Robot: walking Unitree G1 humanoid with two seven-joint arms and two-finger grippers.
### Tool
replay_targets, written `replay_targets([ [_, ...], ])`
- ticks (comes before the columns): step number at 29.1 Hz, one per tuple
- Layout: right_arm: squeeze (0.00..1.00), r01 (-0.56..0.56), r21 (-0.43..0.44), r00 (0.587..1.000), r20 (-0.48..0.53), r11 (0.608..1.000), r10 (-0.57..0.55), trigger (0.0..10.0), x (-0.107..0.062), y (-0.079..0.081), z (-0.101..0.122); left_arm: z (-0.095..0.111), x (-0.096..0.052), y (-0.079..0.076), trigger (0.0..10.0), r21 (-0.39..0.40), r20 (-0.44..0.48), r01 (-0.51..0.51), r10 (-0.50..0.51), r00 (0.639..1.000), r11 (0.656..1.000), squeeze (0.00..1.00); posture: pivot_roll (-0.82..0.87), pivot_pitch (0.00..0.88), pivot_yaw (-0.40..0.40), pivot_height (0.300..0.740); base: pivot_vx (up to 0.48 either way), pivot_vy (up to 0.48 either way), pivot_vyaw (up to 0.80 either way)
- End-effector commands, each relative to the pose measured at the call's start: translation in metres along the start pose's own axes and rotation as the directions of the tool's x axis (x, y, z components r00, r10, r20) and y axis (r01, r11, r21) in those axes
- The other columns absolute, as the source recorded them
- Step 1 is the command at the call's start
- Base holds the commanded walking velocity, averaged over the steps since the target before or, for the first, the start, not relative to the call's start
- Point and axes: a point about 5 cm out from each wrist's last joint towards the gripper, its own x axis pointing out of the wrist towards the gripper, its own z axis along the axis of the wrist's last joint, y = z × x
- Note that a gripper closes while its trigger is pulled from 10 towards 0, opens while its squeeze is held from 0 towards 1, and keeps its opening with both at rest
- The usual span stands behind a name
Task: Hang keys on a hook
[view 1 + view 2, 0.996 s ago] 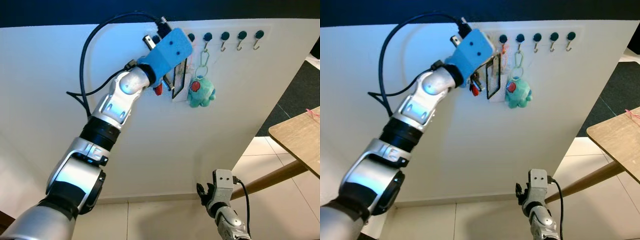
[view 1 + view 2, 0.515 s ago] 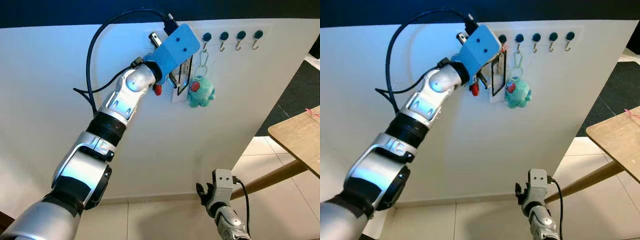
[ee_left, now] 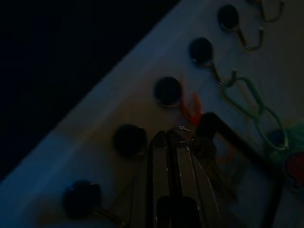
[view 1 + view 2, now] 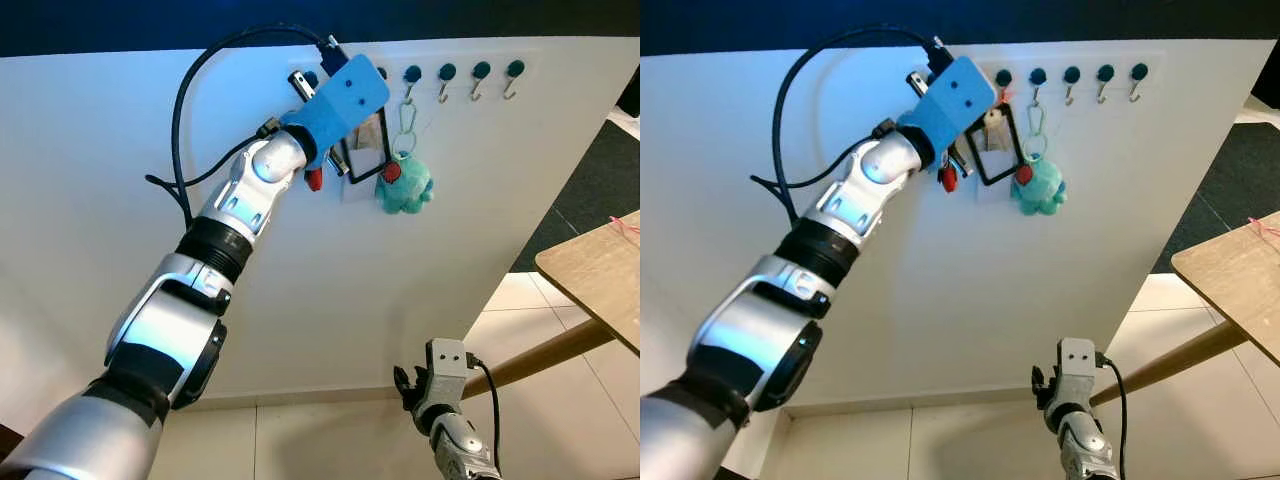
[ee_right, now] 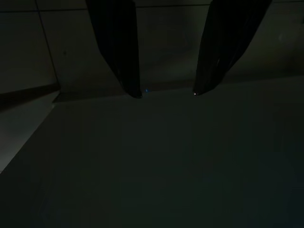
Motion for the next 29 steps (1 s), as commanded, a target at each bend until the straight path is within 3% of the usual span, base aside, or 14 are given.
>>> replay_targets([
  [1,0.00,0.008,0.010,1.000,-0.007,1.000,-0.008,10.0,0.000,0.000,-0.001,-0.005,-0.003,0.012,10.0,0.017,-0.018,-0.025,0.026,1.000,1.000,0.00,0.01,0.063,0.043,0.740,0.000,0.000,0.00],
  [13,0.00,0.002,0.011,1.000,-0.012,1.000,-0.002,10.0,0.000,0.001,-0.002,-0.014,-0.007,0.028,10.0,0.024,-0.059,-0.052,0.053,0.997,0.998,0.00,0.02,0.068,0.042,0.740,0.000,0.000,0.00],
  [29,0.00,0.002,0.000,1.000,-0.024,1.000,-0.002,10.0,-0.002,0.000,-0.006,-0.032,-0.014,0.025,10.0,0.047,-0.113,-0.008,0.013,0.993,0.999,0.00,0.01,0.064,0.039,0.740,0.000,0.000,0.00],
])
